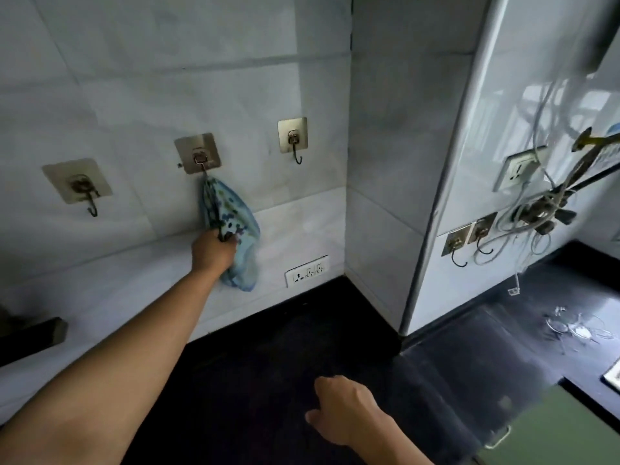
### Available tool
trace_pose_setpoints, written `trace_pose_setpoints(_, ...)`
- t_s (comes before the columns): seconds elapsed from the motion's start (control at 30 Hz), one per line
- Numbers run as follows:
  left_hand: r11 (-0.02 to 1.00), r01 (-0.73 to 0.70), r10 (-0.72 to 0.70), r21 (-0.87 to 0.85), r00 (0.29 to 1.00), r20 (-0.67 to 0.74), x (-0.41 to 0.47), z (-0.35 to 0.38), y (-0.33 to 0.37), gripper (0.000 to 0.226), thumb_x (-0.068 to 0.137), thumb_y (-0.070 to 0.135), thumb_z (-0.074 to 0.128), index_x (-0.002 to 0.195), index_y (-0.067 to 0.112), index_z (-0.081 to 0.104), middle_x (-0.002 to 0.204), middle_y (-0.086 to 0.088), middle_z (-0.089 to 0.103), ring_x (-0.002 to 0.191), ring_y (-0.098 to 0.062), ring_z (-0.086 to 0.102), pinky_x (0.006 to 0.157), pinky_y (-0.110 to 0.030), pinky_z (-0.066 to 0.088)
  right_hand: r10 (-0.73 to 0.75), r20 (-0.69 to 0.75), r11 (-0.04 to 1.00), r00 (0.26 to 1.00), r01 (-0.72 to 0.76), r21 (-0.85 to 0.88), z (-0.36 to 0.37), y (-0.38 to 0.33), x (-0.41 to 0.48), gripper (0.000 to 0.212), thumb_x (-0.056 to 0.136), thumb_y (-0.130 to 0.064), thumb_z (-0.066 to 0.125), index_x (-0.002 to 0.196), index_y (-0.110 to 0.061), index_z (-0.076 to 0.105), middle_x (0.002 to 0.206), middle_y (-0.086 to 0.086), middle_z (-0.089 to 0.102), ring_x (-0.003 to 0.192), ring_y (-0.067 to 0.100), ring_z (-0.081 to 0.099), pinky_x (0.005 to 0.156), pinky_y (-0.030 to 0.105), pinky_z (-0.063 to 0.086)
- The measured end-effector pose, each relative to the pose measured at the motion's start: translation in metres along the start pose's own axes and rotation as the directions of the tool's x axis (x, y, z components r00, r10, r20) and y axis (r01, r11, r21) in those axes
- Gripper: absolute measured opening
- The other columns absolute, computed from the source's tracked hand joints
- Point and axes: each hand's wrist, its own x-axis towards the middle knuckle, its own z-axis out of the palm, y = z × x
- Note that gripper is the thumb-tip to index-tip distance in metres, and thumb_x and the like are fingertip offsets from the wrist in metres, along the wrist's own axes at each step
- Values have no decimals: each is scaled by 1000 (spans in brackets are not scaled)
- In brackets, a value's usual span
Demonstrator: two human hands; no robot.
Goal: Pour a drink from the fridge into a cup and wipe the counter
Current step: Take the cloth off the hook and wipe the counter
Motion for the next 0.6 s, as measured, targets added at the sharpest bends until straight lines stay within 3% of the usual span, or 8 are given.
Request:
trace_pose_setpoints(0.1, 987, -83, 67, -141, 991, -116, -8, -18, 25, 25, 93, 25, 65, 82, 4, 62, 81, -14, 64, 79, -24, 59, 67, -28, 35, -47, 15, 998, 999, 47, -43, -11, 21, 12, 39, 93, -45, 56, 116, -14, 56, 116, 6, 64, 104, 28, 63, 83, 37, 50)
trace_pose_setpoints(0.2, 920, -236, 137, -314, 942, -307, -16, -65, 62, 29, 89, 30, 66, 65, 17, 55, 62, 1, 53, 66, -14, 49, 64, -29, 37, -113, 38, 991, 993, 115, -65, -18, 32, 27, 39, 94, -45, 56, 118, -15, 56, 117, 5, 64, 104, 26, 63, 85, 36, 52)
trace_pose_setpoints(0.27, 853, -322, 162, -410, 911, -380, -33, -99, 82, 31, 84, 35, 68, 59, 24, 54, 64, 1, 51, 68, -13, 47, 67, -31, 41, -169, 52, 983, 984, 173, -66, -25, 32, 35, 40, 94, -46, 55, 119, -16, 56, 119, 5, 64, 106, 26, 62, 86, 36, 52)
trace_pose_setpoints(0.4, 753, -372, 203, -542, 916, -347, -94, -134, 91, 22, 85, 25, 69, 66, 25, 58, 73, -3, 54, 74, -17, 47, 69, -31, 43, -244, 101, 969, 964, 246, -7, -27, 30, 50, 42, 92, -48, 56, 122, -18, 57, 120, 4, 63, 106, 24, 62, 89, 38, 53)
trace_pose_setpoints(0.5, 772, -325, 160, -546, 931, -329, -138, -131, 78, 24, 85, 23, 67, 66, 24, 53, 72, -7, 49, 75, -21, 41, 71, -34, 37, -286, 126, 958, 950, 288, 1, -19, 27, 54, 38, 90, -47, 57, 116, -19, 58, 114, 2, 64, 102, 23, 63, 87, 37, 53)
trace_pose_setpoints(0.6, 834, -186, 84, -519, 973, -213, -186, -92, 43, 29, 84, 26, 64, 62, 23, 45, 62, 5, 43, 63, -10, 39, 59, -27, 34, -313, 184, 950, 932, 309, 49, 1, 28, 59, 23, 90, -35, 53, 107, -21, 62, 105, -1, 68, 94, 21, 66, 80, 36, 56)
